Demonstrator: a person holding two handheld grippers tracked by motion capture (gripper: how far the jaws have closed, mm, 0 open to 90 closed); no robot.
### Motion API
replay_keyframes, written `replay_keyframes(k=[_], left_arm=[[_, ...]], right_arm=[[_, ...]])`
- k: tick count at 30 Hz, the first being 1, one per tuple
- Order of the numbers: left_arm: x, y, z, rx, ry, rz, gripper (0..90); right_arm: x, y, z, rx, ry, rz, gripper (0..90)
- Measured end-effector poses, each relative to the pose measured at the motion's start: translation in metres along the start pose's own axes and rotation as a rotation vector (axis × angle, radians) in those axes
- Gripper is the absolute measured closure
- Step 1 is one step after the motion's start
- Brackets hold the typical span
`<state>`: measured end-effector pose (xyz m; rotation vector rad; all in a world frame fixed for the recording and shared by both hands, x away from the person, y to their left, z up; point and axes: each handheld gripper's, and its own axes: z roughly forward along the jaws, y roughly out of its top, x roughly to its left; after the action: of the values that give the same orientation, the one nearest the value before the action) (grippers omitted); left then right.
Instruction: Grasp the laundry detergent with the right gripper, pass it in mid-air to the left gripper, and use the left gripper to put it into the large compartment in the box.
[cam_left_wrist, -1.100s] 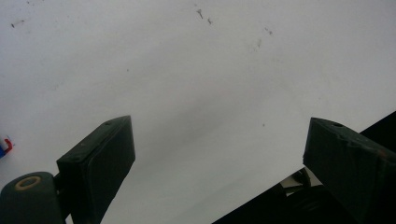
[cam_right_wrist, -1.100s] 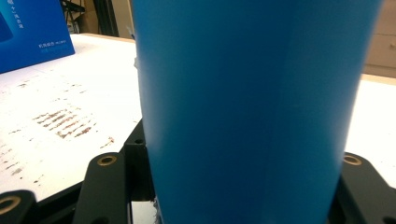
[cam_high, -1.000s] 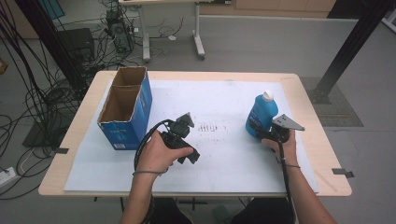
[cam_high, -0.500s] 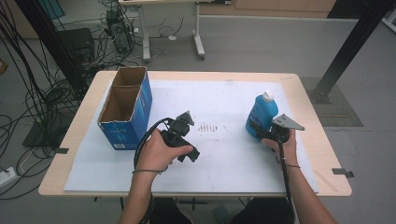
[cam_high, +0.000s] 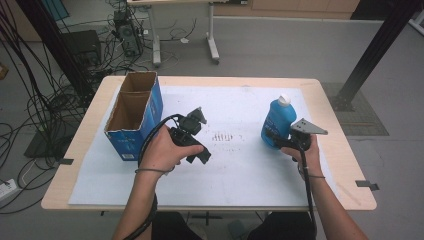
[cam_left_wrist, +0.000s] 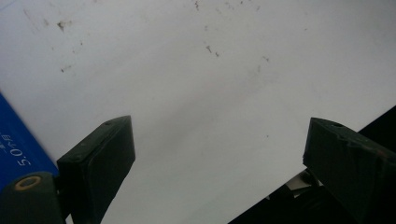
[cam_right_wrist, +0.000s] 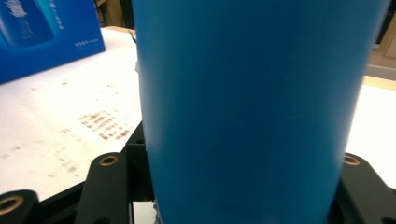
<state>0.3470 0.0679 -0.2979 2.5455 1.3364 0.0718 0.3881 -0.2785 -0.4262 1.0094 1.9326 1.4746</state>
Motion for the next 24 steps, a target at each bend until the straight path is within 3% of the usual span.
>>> replay_keyframes(k=[4,10,15,17,18,20,21,22,24], left_arm=[[0.001,0.003,-0.009,-0.008,-0.001,0.015,9.4],[0.003,0.009,-0.026,-0.022,0.001,0.052,9.3],[0.004,0.011,-0.037,-0.030,-0.009,0.074,9.3],[0.004,0.013,-0.046,-0.032,-0.007,0.107,9.3],[0.004,0.013,-0.046,-0.032,-0.007,0.107,9.3],[0.004,0.015,-0.057,-0.036,-0.025,0.154,9.2],[0.004,0.015,-0.057,-0.036,-0.025,0.154,9.2],[0.004,0.016,-0.059,-0.034,-0.030,0.170,9.2],[0.004,0.019,-0.070,-0.037,-0.042,0.221,9.2]], right_arm=[[0.003,0.011,-0.004,0.006,0.031,-0.006,42.4],[0.010,0.037,-0.014,0.010,0.147,-0.007,42.4],[0.014,0.051,-0.020,0.014,0.276,-0.026,42.3],[0.016,0.056,-0.022,0.014,0.330,-0.027,42.3],[0.016,0.056,-0.022,0.014,0.330,-0.027,42.3],[0.020,0.062,-0.024,0.017,0.402,-0.033,42.3],[0.020,0.062,-0.024,0.017,0.402,-0.033,42.3],[0.022,0.066,-0.025,0.021,0.438,-0.040,42.3],[0.025,0.070,-0.026,0.021,0.466,-0.044,42.3]])
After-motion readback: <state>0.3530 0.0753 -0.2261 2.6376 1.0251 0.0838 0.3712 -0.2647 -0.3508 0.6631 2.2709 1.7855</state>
